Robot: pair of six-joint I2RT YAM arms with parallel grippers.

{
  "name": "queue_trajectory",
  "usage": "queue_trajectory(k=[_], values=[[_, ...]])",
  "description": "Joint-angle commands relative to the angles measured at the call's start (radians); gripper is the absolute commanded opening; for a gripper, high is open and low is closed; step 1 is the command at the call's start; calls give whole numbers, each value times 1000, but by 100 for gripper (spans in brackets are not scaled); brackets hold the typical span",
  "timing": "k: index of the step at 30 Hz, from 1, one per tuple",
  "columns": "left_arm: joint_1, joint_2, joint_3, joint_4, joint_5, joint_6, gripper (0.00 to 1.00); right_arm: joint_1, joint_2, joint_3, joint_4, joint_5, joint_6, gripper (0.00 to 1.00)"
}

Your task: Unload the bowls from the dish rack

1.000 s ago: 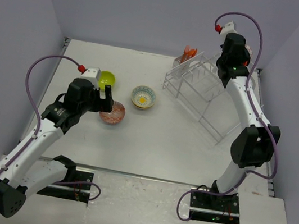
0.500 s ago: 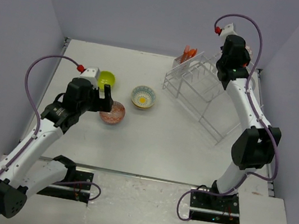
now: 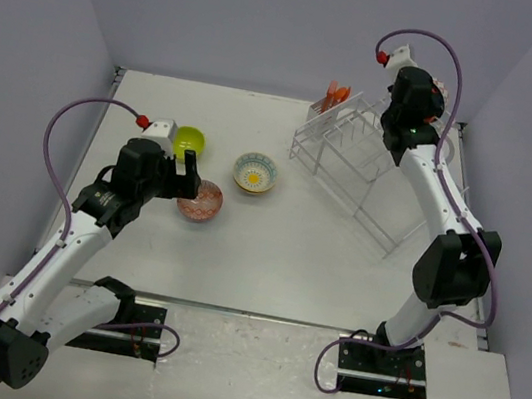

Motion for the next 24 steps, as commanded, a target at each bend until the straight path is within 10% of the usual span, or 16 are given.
queue_trajectory(k=[1, 24], values=[[11, -14, -5, 38, 12, 32, 100, 35, -72, -6, 90, 6, -21, 0], [21, -35, -1, 43, 26, 34, 100, 116, -176, -18, 104, 89, -52, 0]])
